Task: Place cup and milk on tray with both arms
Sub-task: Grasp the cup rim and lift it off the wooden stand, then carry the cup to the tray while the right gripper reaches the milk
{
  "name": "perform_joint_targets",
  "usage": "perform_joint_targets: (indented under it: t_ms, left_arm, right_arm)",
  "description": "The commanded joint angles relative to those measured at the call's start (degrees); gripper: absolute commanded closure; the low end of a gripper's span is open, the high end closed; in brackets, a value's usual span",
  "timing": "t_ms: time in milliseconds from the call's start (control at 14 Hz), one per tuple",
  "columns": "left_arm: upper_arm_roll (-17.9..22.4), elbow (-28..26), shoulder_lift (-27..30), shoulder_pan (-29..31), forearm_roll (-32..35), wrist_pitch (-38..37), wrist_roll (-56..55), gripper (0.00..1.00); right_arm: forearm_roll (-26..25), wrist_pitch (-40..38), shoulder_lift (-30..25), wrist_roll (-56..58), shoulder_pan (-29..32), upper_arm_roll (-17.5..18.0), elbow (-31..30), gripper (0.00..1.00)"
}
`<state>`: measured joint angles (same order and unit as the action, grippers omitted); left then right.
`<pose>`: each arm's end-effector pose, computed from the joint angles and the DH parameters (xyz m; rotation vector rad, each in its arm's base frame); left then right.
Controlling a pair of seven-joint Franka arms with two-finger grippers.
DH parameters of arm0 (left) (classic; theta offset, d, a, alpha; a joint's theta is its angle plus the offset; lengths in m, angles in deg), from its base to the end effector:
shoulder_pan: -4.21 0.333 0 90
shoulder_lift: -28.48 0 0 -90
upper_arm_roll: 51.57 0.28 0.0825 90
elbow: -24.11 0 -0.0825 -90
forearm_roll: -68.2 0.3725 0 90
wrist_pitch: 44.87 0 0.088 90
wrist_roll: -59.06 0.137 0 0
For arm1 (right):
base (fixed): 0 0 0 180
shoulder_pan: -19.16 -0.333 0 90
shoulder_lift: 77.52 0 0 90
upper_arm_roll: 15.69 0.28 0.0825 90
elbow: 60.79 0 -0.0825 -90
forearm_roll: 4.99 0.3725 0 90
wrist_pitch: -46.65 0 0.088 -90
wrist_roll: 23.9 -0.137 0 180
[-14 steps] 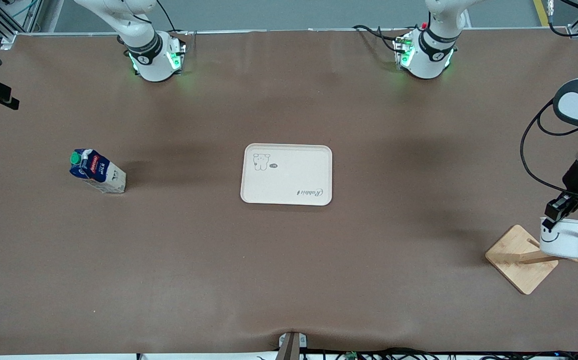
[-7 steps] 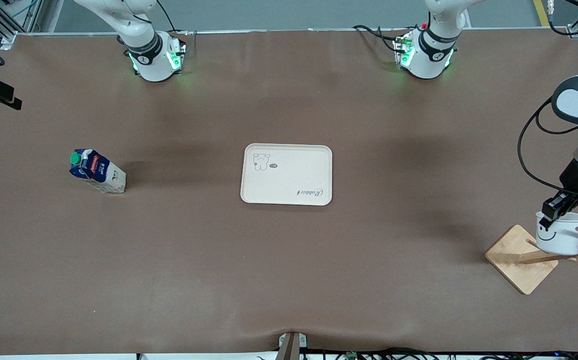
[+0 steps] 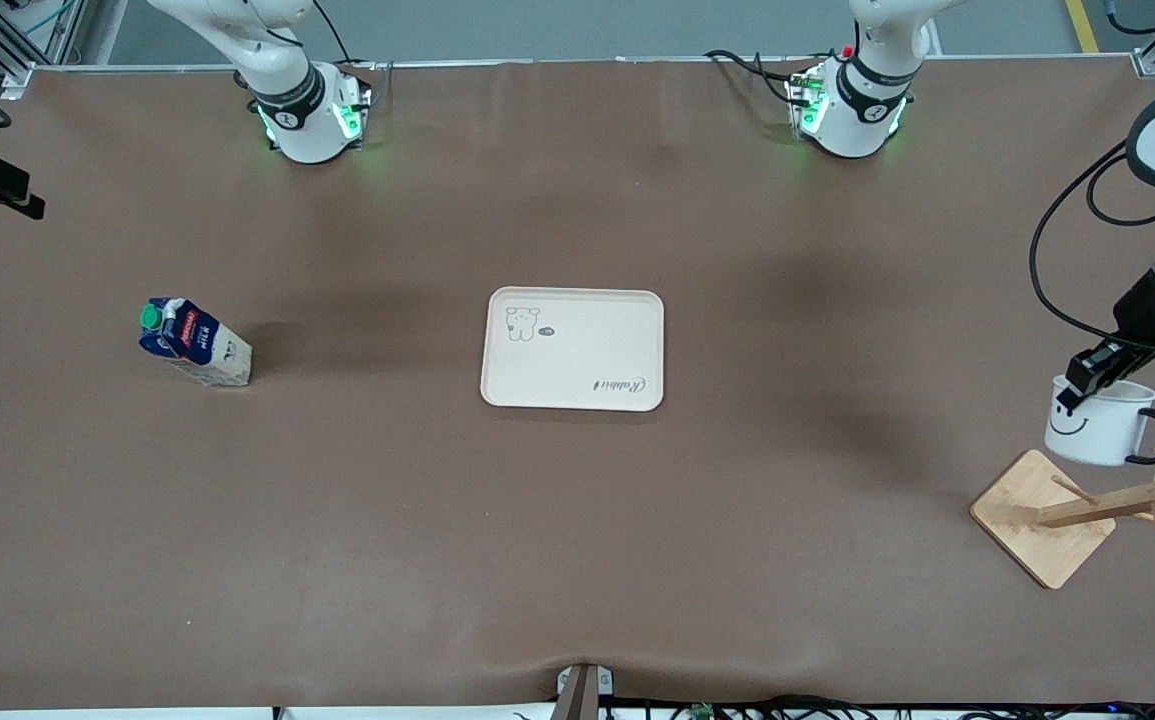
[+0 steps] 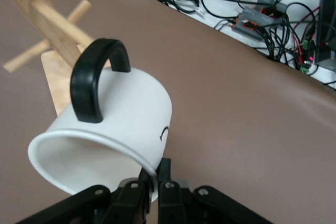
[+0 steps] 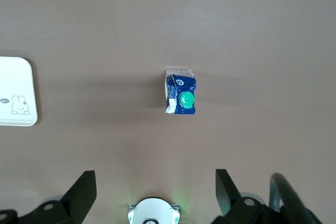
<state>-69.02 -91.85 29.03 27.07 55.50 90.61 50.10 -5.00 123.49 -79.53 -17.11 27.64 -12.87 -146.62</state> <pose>0.5799 0.0473 0.4304 2.8571 0.5513 0.5050 0.5024 -0.0494 0.5911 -3.1244 -0.0306 0.1898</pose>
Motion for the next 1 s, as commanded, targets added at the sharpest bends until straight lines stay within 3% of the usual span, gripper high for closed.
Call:
perform_joint_targets:
  t_ms: [0,571,929]
  left_arm:
    - [-2.75,0.55,2.26,0.35,-0.23,-4.77,-3.77,1.00]
    - [-14.79,3.64,0.07,0.08,-0.05,-8.74,-18.71,1.00]
    - [-23.49,4.43,-4.24,-0.09,-0.05,-8.74,-35.04,1.00]
  right_arm:
    - [0.80,-0.64,0.00,0.07,-1.18,0.00,1.29,0.00]
    - [1.68,-0.81,0.00,-0.01,-1.01,-0.18,1.29,0.00]
    - [1.77,-0.02,2.09,0.34,-0.92,-0.18,1.37,0.00]
